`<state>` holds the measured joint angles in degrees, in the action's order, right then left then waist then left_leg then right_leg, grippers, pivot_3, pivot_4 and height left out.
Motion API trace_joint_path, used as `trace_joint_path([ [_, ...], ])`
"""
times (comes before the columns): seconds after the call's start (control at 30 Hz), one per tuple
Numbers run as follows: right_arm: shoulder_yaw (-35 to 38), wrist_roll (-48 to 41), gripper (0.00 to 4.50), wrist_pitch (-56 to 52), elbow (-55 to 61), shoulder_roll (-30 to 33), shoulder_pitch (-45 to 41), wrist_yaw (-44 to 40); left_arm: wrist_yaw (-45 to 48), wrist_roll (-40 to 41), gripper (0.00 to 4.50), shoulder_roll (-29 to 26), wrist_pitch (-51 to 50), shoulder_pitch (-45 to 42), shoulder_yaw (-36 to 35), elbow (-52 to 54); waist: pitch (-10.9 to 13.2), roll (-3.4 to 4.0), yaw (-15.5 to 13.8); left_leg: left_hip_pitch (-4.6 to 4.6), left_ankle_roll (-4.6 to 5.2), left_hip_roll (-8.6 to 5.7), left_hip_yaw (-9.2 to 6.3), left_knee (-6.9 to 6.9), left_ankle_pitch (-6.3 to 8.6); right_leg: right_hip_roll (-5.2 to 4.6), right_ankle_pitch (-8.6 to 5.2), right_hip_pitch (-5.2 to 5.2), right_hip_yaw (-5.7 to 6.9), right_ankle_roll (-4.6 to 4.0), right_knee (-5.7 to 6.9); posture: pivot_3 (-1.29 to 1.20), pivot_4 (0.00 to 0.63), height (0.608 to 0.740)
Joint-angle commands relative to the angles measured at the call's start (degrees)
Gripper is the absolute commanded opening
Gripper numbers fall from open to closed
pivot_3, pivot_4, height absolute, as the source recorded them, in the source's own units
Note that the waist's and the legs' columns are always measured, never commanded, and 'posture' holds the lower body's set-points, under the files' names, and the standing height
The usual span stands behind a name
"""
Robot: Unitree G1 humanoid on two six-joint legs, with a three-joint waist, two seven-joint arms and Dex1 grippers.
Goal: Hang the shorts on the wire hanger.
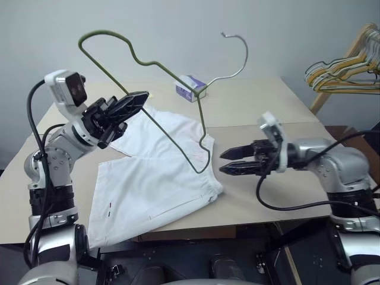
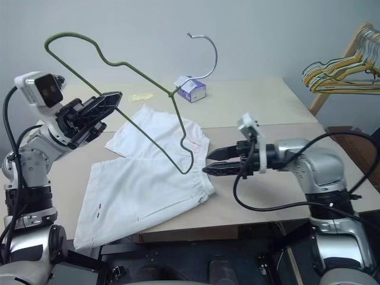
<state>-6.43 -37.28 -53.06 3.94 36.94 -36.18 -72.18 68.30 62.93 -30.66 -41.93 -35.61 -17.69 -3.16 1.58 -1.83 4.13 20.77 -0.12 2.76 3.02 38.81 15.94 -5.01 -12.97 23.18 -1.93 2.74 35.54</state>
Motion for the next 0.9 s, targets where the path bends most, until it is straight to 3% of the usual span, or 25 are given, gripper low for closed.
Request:
trace_joint_path([
  [0.03,-0.4,-1.6,3.59,-2.0,-0.2,-2.1,-3.5,1.2,0.8,-0.2,0.00,0.6,1.7,-1.2,-0.6,0.6,0.0,0.00,-0.1,0.04,0.00,0.00,-0.01,0.01,0.00,0.00,0.00,0.04,0.00,0.00,0.02,-0.03,0.000,0.740],
  [0.5,-0.2,-2.1,3.59,-3.9,-1.3,-5.8,-5.4,4.6,2.2,-2.3,0.00,2.1,3.8,-1.8,0.3,0.1,0.0,0.01,-0.3,0.31,0.00,-0.01,-0.08,0.06,0.00,-0.04,0.09,0.11,0.13,0.11,-0.19,-0.04,0.000,0.740],
  [0.6,-0.4,-2.0,3.01,-3.9,-0.8,-5.7,-5.3,4.5,1.7,-2.7,0.00,2.7,4.5,-2.0,0.3,-0.5,0.0,0.01,-0.2,0.31,0.00,-0.01,-0.08,0.06,0.00,-0.05,0.09,0.11,0.13,0.11,-0.19,-0.04,0.000,0.740],
  [0.87,0.1,-2.1,0.13,-4.1,-1.6,-5.7,-5.2,5.4,2.6,-4.8,0.00,2.9,6.6,-2.1,0.6,-0.9,0.0,0.01,-0.1,0.30,0.00,-0.01,-0.08,0.06,0.00,-0.04,0.10,0.11,0.13,0.12,-0.19,-0.05,0.000,0.740],
  [0.9,0.1,-2.0,0.04,-3.9,-1.6,-5.6,-5.2,5.3,2.3,-5.0,0.00,3.1,6.9,-1.9,0.5,-0.7,0.0,0.01,-0.1,0.30,0.00,-0.01,-0.08,0.06,0.00,-0.04,0.10,0.11,0.13,0.12,-0.19,-0.04,0.000,0.740],
])
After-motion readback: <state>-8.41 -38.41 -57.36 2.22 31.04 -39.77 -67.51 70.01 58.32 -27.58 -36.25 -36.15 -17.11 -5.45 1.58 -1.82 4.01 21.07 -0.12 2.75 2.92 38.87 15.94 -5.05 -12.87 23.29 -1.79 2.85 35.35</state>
